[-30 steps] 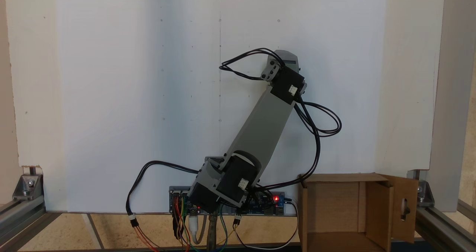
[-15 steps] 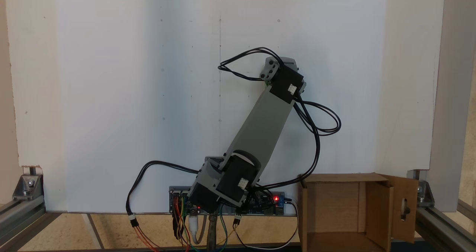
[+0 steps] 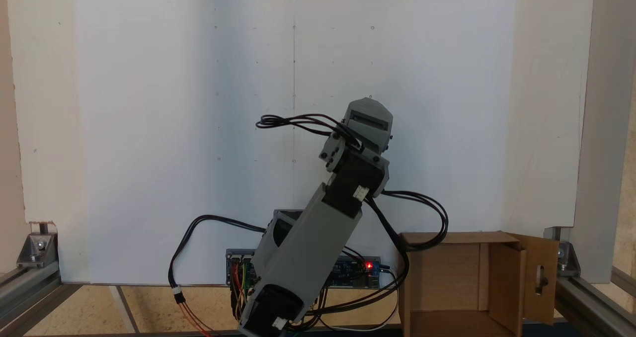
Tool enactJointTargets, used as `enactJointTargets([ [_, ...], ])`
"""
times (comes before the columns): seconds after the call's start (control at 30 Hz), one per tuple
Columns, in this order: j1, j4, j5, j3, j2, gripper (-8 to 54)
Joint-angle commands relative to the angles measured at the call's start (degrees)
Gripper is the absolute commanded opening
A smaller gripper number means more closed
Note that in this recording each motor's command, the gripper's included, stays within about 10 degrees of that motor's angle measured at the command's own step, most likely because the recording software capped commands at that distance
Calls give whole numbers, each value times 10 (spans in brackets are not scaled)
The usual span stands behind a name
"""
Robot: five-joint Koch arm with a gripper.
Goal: Grasp a green dice and put it in the bin.
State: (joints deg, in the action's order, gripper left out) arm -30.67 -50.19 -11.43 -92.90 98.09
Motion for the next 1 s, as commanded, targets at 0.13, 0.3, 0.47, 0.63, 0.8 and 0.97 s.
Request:
enactJointTargets([
  [0.13, -132, 5, 76, 89, 64, 116],
  [0.3, -268, 4, 76, 145, 69, 116],
  [0.47, -428, 8, 75, 185, 69, 116],
  [0.63, -565, 50, 59, 195, 21, 116],
  [0.8, -649, 97, 8, 195, -49, 116],
  [0.97, -697, 121, -62, 195, -124, 116],
])
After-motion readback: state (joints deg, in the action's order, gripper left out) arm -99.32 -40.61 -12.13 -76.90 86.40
